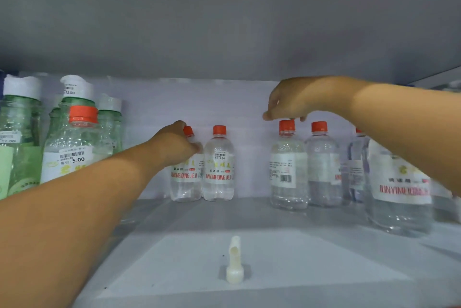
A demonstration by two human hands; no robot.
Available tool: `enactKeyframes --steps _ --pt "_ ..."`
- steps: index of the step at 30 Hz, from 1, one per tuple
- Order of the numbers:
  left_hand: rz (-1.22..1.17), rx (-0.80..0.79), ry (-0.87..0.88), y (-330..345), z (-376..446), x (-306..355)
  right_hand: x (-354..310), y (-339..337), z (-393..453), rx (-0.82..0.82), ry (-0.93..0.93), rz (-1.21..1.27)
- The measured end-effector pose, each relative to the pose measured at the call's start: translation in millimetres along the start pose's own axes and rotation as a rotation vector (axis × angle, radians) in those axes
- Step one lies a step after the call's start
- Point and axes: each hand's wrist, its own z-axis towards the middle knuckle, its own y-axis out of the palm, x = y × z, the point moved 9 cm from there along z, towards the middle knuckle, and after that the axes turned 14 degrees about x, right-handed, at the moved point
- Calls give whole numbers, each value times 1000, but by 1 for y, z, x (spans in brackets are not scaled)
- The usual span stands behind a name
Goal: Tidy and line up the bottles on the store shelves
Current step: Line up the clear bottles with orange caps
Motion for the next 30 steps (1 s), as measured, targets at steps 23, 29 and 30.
enactKeyframes --steps 23,29,30 --pt "80 2 5 5 0 -3 -32 63 39 -51 167 315" --pt "77 -22 -16 5 0 -4 -39 69 42 -87 117 384" --pt "73 -23 -19 4 -1 -4 -39 69 42 -108 101 394"
